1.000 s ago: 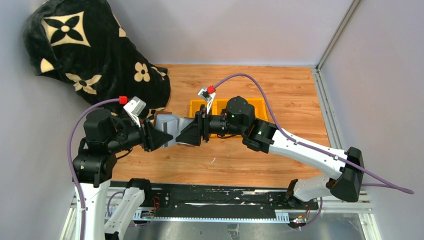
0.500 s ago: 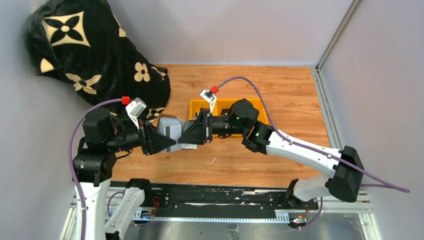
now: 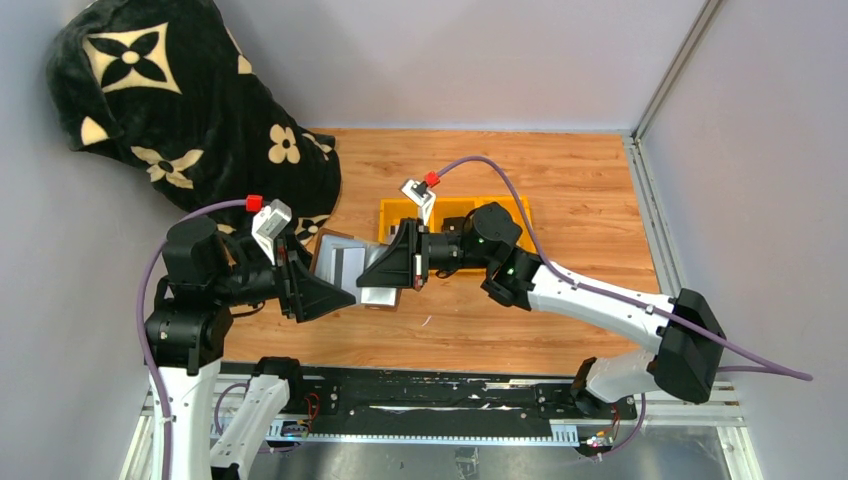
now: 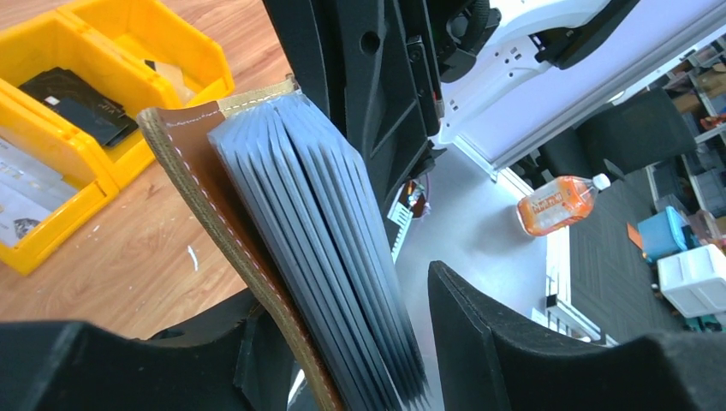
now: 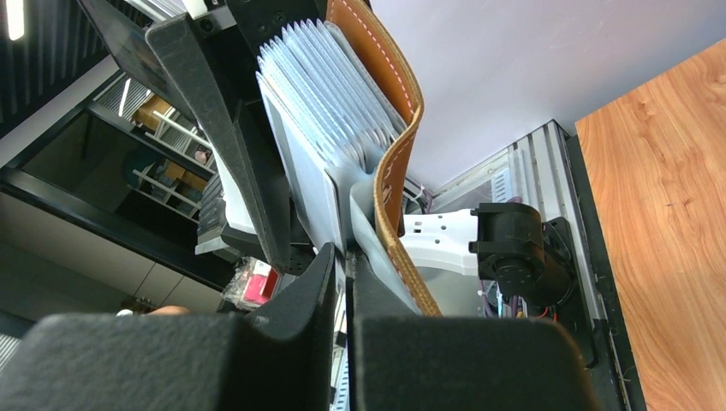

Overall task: Take the credit cards out of the card holder
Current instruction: Remove the credit card from the card holder.

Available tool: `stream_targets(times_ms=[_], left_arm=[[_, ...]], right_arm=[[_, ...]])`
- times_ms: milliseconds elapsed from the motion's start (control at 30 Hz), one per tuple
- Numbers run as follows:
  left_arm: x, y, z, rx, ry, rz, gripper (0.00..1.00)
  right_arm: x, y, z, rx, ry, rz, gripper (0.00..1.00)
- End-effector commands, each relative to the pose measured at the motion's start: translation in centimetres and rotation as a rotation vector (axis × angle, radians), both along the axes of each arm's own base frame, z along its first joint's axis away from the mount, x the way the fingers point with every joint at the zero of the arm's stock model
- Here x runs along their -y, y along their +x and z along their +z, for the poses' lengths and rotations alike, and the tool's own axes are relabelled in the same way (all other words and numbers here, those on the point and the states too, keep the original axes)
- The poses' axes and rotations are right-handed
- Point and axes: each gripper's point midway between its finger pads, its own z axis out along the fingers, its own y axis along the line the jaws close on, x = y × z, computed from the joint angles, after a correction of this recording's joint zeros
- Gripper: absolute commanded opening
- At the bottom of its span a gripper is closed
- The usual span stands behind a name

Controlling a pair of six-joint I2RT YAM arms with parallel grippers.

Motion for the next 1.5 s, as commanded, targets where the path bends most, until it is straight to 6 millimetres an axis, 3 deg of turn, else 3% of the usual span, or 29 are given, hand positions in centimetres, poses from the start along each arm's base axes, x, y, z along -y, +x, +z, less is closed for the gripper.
stream_targets(times_ms=[0,133,300,433,567,633,733,1033,1467], left_arm=[[0.7,-4.5,2.5,-0.025,-0.093,-0.229,0.55],[0.8,-4.2,2.7,-0.042,-0.097,-0.237,0.5],[0.8,-3.5,2.6,-0.06,-0.093,-0.219,0.31],[0.8,-3.1,2.7,-0.053,-0.084,-0.196,0.27],[0.8,-3.1,2.6,-0.056,-0.083,-0.191,0.25],[0.8,-3.1,2.6,-0.058,-0.084,-0.191,0.25],[0.7,-3.2,2.6,-0.056,-0.083,-0.189,0.23],[0.7,-3.8,3.3,-0.046,-0.09,-0.202,0.27],[0.8,-3.8,3.8,-0.054,-0.094,-0.204,0.3]], right_arm=[[0.0,1.6,-0.1,0.01,0.031,-0.088,0.0],[0.7,1.1,-0.8,0.018,0.028,-0.079,0.0],[1.5,0.1,-0.7,0.034,0.063,-0.052,0.0],[1.9,-0.5,-0.5,0.049,0.083,-0.031,0.03],[2.2,-0.8,0.3,0.051,0.119,-0.019,0.15],[2.2,-0.8,1.1,0.046,0.151,-0.015,0.28],[1.9,-0.5,2.2,0.046,0.181,-0.022,0.33],[2.3,-0.6,2.0,0.023,0.221,-0.016,0.0],[3.0,-0.5,-0.1,0.031,0.166,-0.062,0.0]])
